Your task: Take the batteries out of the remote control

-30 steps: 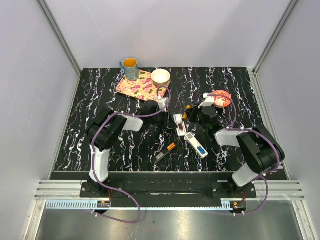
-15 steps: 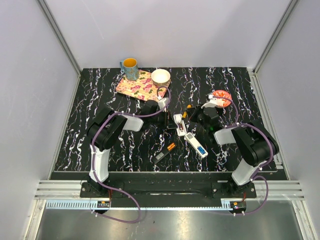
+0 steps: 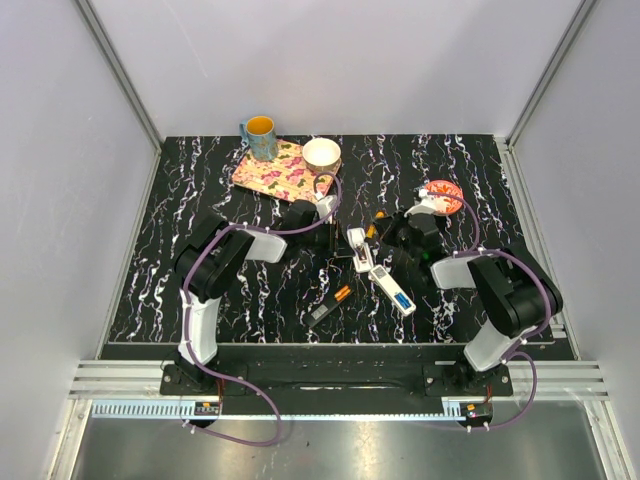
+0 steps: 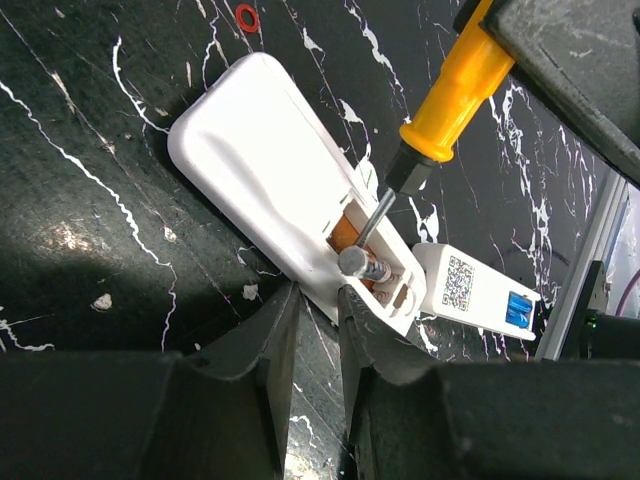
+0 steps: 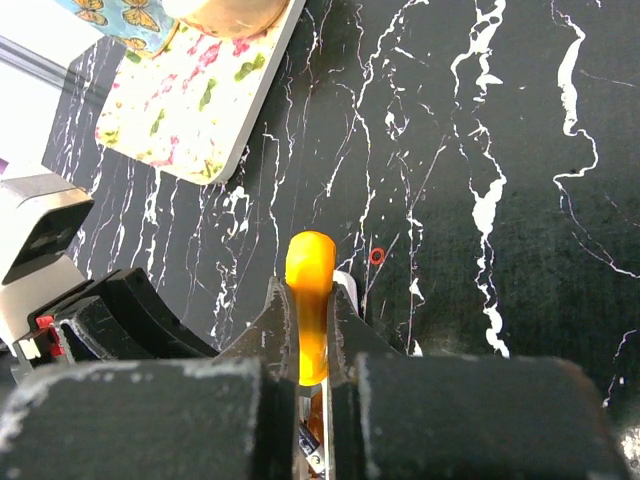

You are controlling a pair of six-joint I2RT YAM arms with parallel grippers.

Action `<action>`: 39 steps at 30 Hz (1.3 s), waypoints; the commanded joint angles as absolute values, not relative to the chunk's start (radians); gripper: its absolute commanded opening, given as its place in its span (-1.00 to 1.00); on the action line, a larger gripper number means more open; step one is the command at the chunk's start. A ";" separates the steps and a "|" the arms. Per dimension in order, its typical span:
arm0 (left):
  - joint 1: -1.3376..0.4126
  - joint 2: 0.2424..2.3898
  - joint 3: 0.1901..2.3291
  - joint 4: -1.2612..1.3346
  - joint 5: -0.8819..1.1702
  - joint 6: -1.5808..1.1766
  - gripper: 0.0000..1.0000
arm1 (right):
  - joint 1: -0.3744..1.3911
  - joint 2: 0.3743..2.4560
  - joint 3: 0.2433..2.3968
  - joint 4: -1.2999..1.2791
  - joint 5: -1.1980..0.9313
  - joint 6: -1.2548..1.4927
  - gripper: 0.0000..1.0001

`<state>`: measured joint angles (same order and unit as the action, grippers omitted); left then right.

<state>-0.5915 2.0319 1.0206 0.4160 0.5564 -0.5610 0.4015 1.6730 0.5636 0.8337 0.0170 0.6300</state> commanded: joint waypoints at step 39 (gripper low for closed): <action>-0.575 1.815 0.985 0.313 0.506 -0.454 0.53 | 0.411 1.563 0.744 0.535 -0.158 0.572 -1.00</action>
<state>-0.5808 1.9060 0.9920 0.3073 0.5179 -0.4900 0.4042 1.6146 0.7067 0.5255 -0.1265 0.5838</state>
